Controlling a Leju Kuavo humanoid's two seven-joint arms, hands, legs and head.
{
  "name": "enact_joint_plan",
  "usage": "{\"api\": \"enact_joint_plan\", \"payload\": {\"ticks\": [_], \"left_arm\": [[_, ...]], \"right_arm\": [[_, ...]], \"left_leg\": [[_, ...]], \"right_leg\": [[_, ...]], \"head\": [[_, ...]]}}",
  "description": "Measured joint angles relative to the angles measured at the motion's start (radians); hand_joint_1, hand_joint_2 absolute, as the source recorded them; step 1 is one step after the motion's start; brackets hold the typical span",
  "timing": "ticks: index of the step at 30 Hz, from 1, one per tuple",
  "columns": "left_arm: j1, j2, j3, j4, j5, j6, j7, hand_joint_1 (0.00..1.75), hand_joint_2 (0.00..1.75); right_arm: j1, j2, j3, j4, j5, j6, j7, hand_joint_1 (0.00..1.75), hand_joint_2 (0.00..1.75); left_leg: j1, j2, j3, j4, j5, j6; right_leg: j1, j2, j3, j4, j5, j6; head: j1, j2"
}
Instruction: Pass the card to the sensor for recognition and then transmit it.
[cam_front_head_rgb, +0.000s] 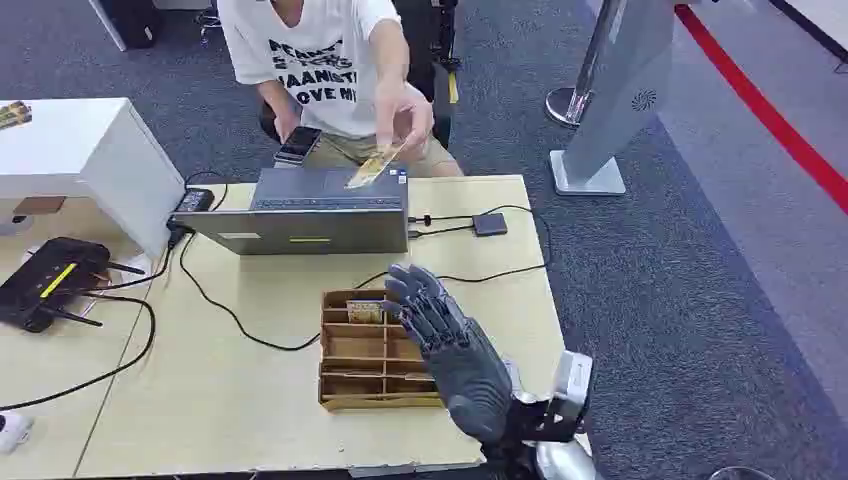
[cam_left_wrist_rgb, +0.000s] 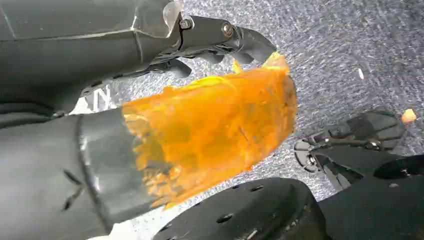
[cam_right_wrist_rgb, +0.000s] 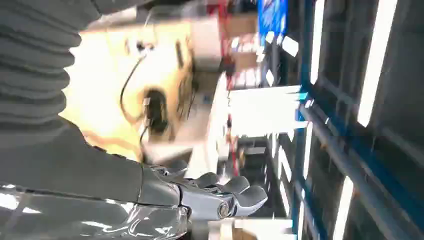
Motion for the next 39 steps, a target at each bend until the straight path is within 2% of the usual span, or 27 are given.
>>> {"api": "enact_joint_plan", "payload": {"ticks": [9,14,19,22,26,33,37,38,39], "left_arm": [[-0.003,-0.021,0.0,0.0,0.004,-0.015,0.024,0.0,0.0],[-0.006,-0.023,0.0,0.0,-0.004,-0.025,0.035,0.0,0.0],[-0.011,-0.026,-0.001,0.0,-0.013,-0.039,0.048,0.0,0.0],[-0.017,-0.027,-0.002,0.0,-0.018,-0.044,0.053,0.0,0.0],[-0.026,-0.029,-0.01,0.0,-0.028,-0.05,0.061,0.0,0.0],[-0.034,-0.031,-0.025,0.0,-0.037,-0.055,0.068,0.0,0.0],[-0.04,-0.031,-0.037,0.0,-0.042,-0.058,0.07,0.0,0.0],[-0.041,-0.031,-0.039,0.0,-0.043,-0.058,0.071,0.0,0.0],[-0.042,-0.031,-0.042,0.0,-0.043,-0.059,0.071,0.0,0.0]], "right_arm": [[-0.075,0.0,0.002,-0.019,0.394,-0.406,0.035,0.0,1.75],[-0.117,0.0,0.01,-0.018,0.634,-0.584,0.069,0.0,1.75],[-0.161,0.0,0.029,-0.004,0.944,-0.746,0.142,0.0,1.75],[-0.188,-0.001,0.038,0.016,1.074,-0.793,0.191,0.0,1.75],[-0.226,-0.004,0.051,0.056,1.228,-0.82,0.25,0.0,1.75],[-0.298,-0.019,0.066,0.135,1.394,-0.815,0.333,0.0,1.75],[-0.356,-0.032,0.074,0.195,1.455,-0.785,0.375,0.0,1.75],[-0.369,-0.034,0.075,0.21,1.462,-0.778,0.38,0.07,1.75],[-0.379,-0.035,0.076,0.223,1.468,-0.775,0.386,0.7,1.75]], "left_leg": [[0.0,0.0,0.0,0.0,0.001,0.0],[0.0,0.0,0.0,0.0,0.001,0.0],[0.0,0.0,0.0,0.0,0.001,0.0],[0.0,0.0,0.0,0.0,0.001,0.0],[0.0,0.0,0.0,0.0,0.001,-0.001],[0.0,0.0,0.0,0.0,0.001,-0.001],[0.0,0.0,0.0,0.0,0.002,-0.001],[0.0,0.0,0.0,0.0,0.002,-0.001],[0.0,0.0,0.0,0.0,0.002,-0.001]], "right_leg": [[0.0,0.0,0.0,0.0,0.001,-0.001],[0.0,0.0,0.0,0.0,0.001,-0.001],[0.0,0.0,0.0,0.0,0.001,-0.001],[0.0,0.0,0.0,0.0,0.001,-0.001],[0.0,0.0,0.0,0.0,0.001,-0.001],[0.0,0.0,0.0,0.0,0.002,-0.002],[0.0,0.0,0.0,0.0,0.002,-0.002],[0.0,0.0,0.0,0.0,0.002,-0.002],[0.0,0.0,0.0,0.0,0.002,-0.002]], "head": [[0.0,0.0],[0.0,0.0],[0.0,0.0],[0.0,0.0],[0.0,0.0],[0.0,0.0],[0.0,0.0],[0.0,0.0],[0.0,0.0]]}}
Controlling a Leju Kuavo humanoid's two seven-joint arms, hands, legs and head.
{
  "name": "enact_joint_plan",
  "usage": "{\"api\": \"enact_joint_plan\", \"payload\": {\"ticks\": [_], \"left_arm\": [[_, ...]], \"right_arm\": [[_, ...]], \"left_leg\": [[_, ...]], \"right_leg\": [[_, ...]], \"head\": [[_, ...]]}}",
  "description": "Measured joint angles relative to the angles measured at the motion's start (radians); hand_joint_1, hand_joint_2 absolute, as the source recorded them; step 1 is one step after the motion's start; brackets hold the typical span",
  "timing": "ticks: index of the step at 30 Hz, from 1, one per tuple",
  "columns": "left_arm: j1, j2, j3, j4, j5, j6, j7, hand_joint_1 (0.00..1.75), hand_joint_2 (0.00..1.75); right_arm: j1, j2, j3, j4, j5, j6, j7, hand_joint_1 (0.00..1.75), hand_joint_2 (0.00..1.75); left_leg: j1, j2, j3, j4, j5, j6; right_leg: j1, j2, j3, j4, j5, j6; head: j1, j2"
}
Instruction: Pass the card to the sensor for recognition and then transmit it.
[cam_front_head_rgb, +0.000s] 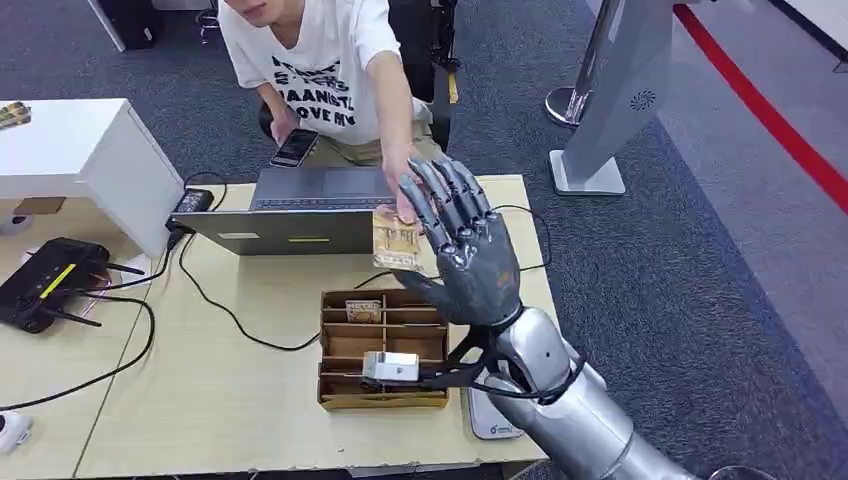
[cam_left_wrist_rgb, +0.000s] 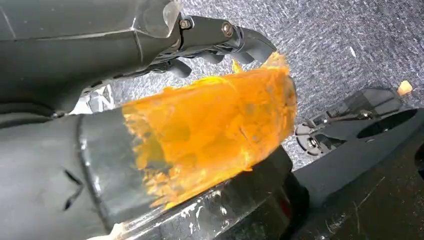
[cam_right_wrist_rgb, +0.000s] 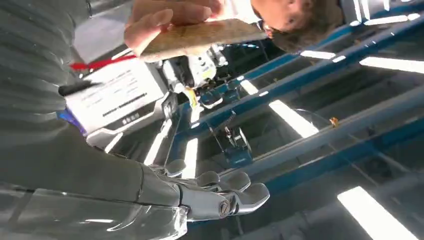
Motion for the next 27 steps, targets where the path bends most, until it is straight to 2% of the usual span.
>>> {"api": "enact_joint_plan", "payload": {"ticks": [1,17,22,27], "left_arm": [[-0.001,0.0,-0.004,0.0,0.0,0.0,0.0,0.0,0.0],[-0.001,0.0,-0.018,0.0,0.0,0.0,0.006,0.0,0.0],[-0.001,0.0,-0.02,0.0,0.0,0.0,0.006,0.0,0.0],[0.0,0.002,-0.026,0.0,0.002,0.0,0.006,0.0,0.0]], "right_arm": [[-0.011,-0.002,0.001,0.014,0.004,0.004,0.002,1.4,1.75],[-0.056,-0.004,0.011,0.102,0.013,0.016,0.015,1.4,1.75],[-0.059,-0.004,0.014,0.108,0.014,0.016,0.015,1.61,1.75],[-0.058,-0.005,0.019,0.116,0.015,0.016,0.022,1.55,1.75]], "left_leg": [[0.0,0.0,0.0,0.0,0.0,0.0],[0.0,0.0,0.0,0.0,0.0,0.0],[0.0,0.0,0.0,0.0,0.0,0.0],[0.0,0.0,0.0,0.0,0.0,0.0]], "right_leg": [[0.0,0.0,0.0,0.0,0.0,0.0],[0.0,0.0,0.0,0.0,0.0,0.0],[0.0,0.0,0.0,0.0,0.0,0.0],[0.0,0.0,0.0,0.0,0.0,0.0]], "head": [[0.0,0.0],[0.0,0.0],[0.0,0.0],[0.0,0.0]]}}
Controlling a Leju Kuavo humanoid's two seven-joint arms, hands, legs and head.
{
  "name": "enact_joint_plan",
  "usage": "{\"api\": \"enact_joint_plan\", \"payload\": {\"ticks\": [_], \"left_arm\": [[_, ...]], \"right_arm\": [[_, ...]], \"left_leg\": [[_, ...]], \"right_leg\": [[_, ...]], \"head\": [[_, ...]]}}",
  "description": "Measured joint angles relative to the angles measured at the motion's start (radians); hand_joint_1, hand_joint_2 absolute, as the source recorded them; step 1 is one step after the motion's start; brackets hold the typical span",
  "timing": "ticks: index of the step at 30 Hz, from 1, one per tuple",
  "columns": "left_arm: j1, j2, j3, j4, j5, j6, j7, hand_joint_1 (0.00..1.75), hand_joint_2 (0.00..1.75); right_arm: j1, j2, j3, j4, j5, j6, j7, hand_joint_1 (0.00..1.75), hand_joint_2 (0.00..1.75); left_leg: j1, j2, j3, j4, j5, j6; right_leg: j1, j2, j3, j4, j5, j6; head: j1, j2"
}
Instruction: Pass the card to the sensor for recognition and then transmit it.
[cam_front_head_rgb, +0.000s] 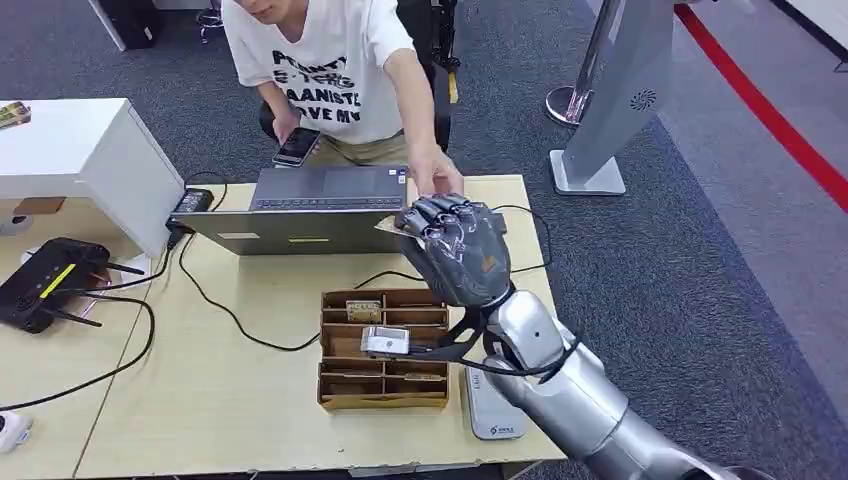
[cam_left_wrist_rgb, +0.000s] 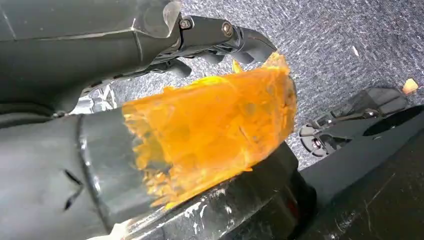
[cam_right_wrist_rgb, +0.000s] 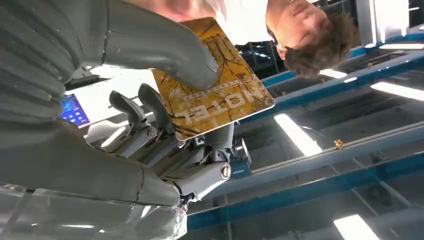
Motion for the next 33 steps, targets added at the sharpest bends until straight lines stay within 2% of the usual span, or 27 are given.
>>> {"api": "enact_joint_plan", "payload": {"ticks": [7,10,13,18,21,23,30,33], "left_arm": [[0.003,0.0,0.0,0.0,0.006,0.0,0.0,0.0,0.0],[0.003,0.0,0.0,0.0,0.01,0.001,0.0,0.0,0.0],[0.004,0.0,0.0,0.0,0.019,0.003,0.0,0.0,0.0],[0.014,0.0,0.0,0.0,0.048,0.016,-0.011,0.0,0.0],[0.022,0.001,0.0,0.0,0.055,0.019,-0.016,0.0,0.0],[0.024,0.001,0.0,0.0,0.063,0.025,-0.018,0.0,0.0],[0.04,0.002,0.0,0.0,0.097,0.039,-0.025,0.0,0.0],[0.04,0.004,0.0,0.0,0.107,0.042,-0.025,0.0,0.0]], "right_arm": [[0.017,0.0,0.002,0.013,0.002,-0.002,0.01,1.61,1.75],[0.025,0.0,0.003,0.018,-0.001,-0.003,0.01,1.75,1.75],[0.043,0.0,0.003,0.018,-0.056,-0.006,-0.007,1.75,1.75],[0.114,0.014,-0.01,-0.035,-0.323,-0.005,-0.096,1.75,1.75],[0.148,0.02,-0.02,-0.08,-0.37,-0.004,-0.116,1.75,1.75],[0.171,0.022,-0.028,-0.108,-0.463,0.004,-0.145,1.75,1.75],[0.316,0.027,-0.101,-0.246,-0.984,0.122,-0.246,1.75,1.75],[0.387,0.023,-0.146,-0.288,-1.068,0.14,-0.264,1.75,1.75]], "left_leg": [[0.0,0.0,0.0,0.0,0.0,0.0],[0.0,0.0,0.0,0.0,0.0,0.0],[0.0,0.0,0.0,0.0,0.0,0.0],[0.0,0.0,0.0,0.0,0.0,0.0],[0.0,0.0,0.0,0.0,0.0,0.0],[0.0,0.0,-0.001,0.0,0.0,0.0],[0.0,0.0,-0.001,0.0,0.0,0.0],[0.0,0.0,-0.001,0.0,-0.001,0.0]], "right_leg": [[0.0,0.0,0.0,0.0,0.0,0.0],[0.0,0.0,0.0,0.0,0.0,0.0],[0.0,0.0,0.0,0.0,0.0,0.0],[0.0,0.0,0.0,0.0,0.0,0.0],[0.0,0.0,-0.001,0.0,0.0,0.0],[0.0,-0.001,-0.001,0.0,0.0,0.0],[0.0,-0.001,0.0,0.0,0.0,0.0],[0.0,-0.001,-0.001,-0.001,0.0,0.0]], "head": [[0.0,0.0],[0.0,0.0],[0.0,0.0],[0.0,0.0],[0.0,0.0],[0.0,0.0],[0.0,0.0],[0.0,0.0]]}}
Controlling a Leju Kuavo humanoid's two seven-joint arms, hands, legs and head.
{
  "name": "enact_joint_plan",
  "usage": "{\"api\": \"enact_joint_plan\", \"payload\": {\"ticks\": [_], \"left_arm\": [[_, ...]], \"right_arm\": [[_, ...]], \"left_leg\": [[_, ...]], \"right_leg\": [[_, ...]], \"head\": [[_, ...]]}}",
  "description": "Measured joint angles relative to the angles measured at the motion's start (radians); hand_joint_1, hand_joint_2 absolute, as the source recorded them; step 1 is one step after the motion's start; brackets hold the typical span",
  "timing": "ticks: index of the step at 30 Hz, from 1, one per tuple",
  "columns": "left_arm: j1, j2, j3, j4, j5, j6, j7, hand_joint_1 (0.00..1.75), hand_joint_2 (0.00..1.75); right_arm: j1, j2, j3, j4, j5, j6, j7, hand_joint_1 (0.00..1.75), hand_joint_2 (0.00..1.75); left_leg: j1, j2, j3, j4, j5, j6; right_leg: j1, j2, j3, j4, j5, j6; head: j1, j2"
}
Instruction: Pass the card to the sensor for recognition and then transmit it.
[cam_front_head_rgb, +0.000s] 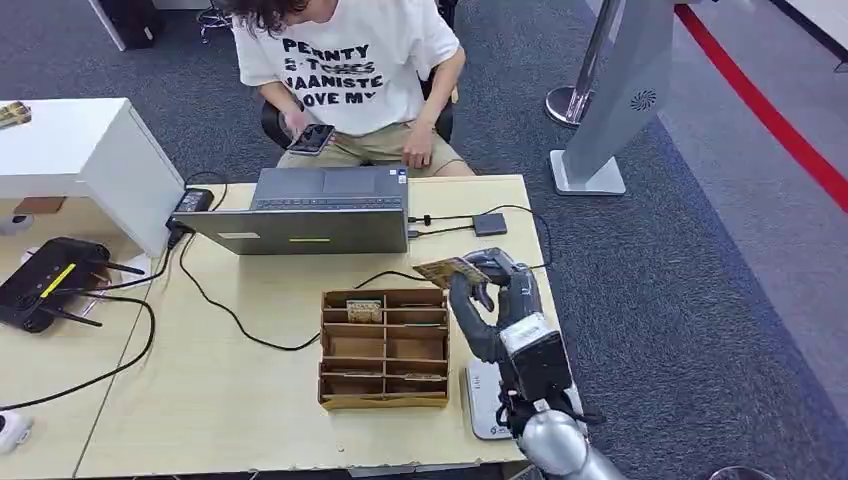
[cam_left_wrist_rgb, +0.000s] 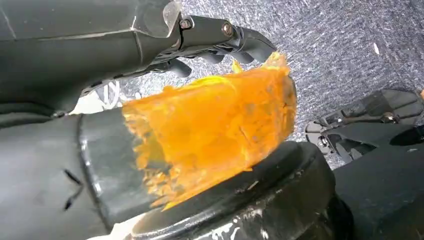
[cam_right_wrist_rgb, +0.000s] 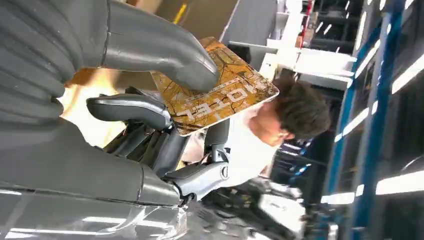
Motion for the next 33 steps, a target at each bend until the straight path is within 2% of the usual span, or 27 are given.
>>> {"api": "enact_joint_plan", "payload": {"ticks": [8,14,19,25,33], "left_arm": [[0.001,0.002,0.0,0.0,0.016,0.006,0.001,0.0,0.0],[0.001,0.002,0.0,0.0,0.026,0.006,0.007,0.0,0.0],[0.001,0.002,0.0,0.0,0.037,0.006,0.007,0.0,0.0],[0.001,0.002,0.0,0.0,0.04,0.005,0.008,0.0,0.0],[0.0,0.002,0.0,0.0,0.033,0.001,0.015,0.0,0.0]], "right_arm": [[0.137,-0.017,-0.088,-0.034,-0.039,-0.003,-0.013,1.75,1.75],[0.187,-0.027,-0.125,-0.034,0.008,-0.021,0.008,1.75,1.75],[0.213,-0.042,-0.155,-0.026,0.099,-0.037,0.056,1.75,1.75],[0.218,-0.056,-0.163,0.014,0.136,-0.026,0.113,1.75,1.75],[0.193,-0.06,-0.163,0.152,0.151,0.007,0.177,1.75,1.75]], "left_leg": [[0.0,0.0,0.0,0.0,0.0,0.0],[0.0,0.0,0.0,0.0,0.0,0.0],[0.0,0.0,0.0,0.0,0.0,0.0],[0.0,0.0,0.0,0.0,0.0,0.0],[0.0,0.0,0.0,0.0,0.0,0.0]], "right_leg": [[0.0,0.0,0.0,0.0,0.0,0.0],[0.0,0.0,0.0,0.0,0.0,0.0],[0.0,0.0,0.0,0.0,0.0,0.0],[0.0,0.0,0.0,0.0,0.0,0.0],[0.0,0.0,0.0,0.0,0.0,0.0]], "head": [[0.0,0.0],[0.0,0.0],[0.0,0.0],[0.0,0.0],[0.0,0.0]]}}
